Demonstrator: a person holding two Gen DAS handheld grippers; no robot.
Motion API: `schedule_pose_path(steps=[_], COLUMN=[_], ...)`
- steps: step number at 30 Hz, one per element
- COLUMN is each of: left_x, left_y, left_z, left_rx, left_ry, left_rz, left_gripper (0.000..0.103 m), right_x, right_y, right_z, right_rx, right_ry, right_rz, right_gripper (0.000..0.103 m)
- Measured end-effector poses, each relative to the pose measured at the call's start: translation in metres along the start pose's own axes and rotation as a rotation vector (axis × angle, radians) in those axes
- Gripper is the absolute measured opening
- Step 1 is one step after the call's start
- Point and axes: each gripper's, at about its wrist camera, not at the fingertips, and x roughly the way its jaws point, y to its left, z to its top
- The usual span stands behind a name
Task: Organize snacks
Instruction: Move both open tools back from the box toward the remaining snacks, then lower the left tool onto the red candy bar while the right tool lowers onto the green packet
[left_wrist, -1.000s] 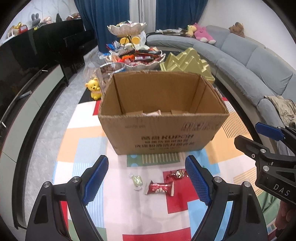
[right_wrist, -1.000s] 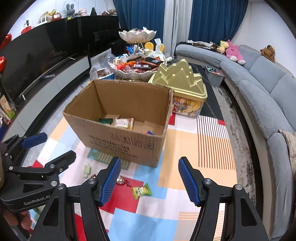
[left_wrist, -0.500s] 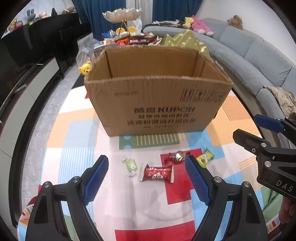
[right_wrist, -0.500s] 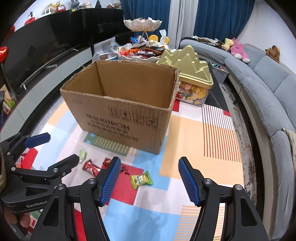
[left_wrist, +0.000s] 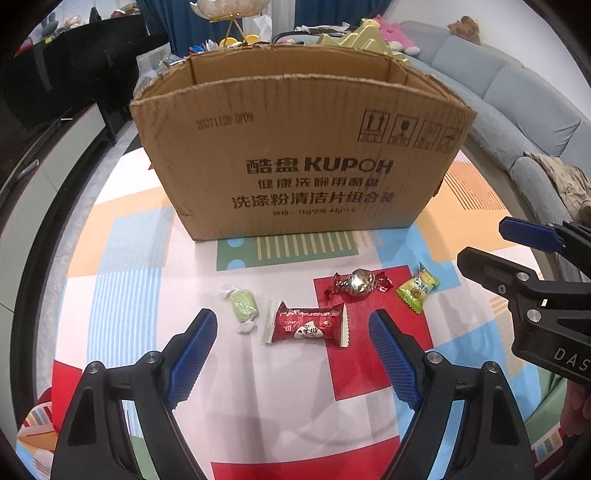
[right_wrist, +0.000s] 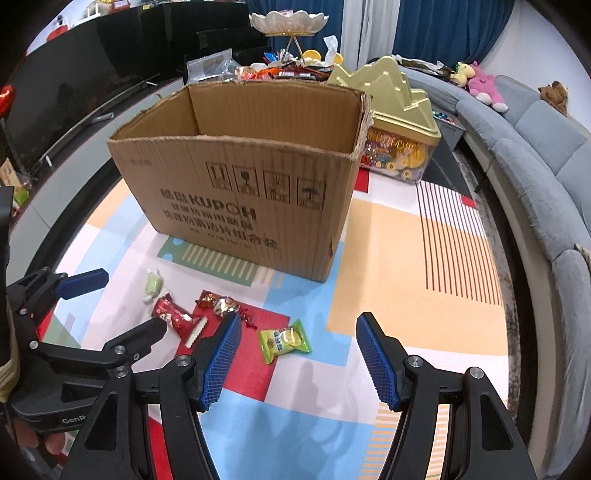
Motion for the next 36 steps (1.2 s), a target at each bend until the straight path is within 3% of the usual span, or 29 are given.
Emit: schedule_pose_path(steps=[17,25,36], left_x=[0.022,0.035,0.046], left_y=[-0.007,-0.007,-0.004], left_z=[-0.015,-0.023,-0.027], left_rx=[0.025,0.031,0.029], left_ry=[-0.051,-0.048,-0.034], left_rz=[-0.017,-0.019,-0.027], left_gripper=[0.077,0.07,0.069], right_x=[0.018,0.029,0.048], right_y=[0.006,0.008,0.003], right_z=[-0.015,-0.021,-0.026], right_rx=[-0.046,-0.057,-0.039], right_ry=[-0.027,-0.032,-0.003], right_rz=[0.031,0.053,0.072], right_gripper=[0.065,0.065,0.065])
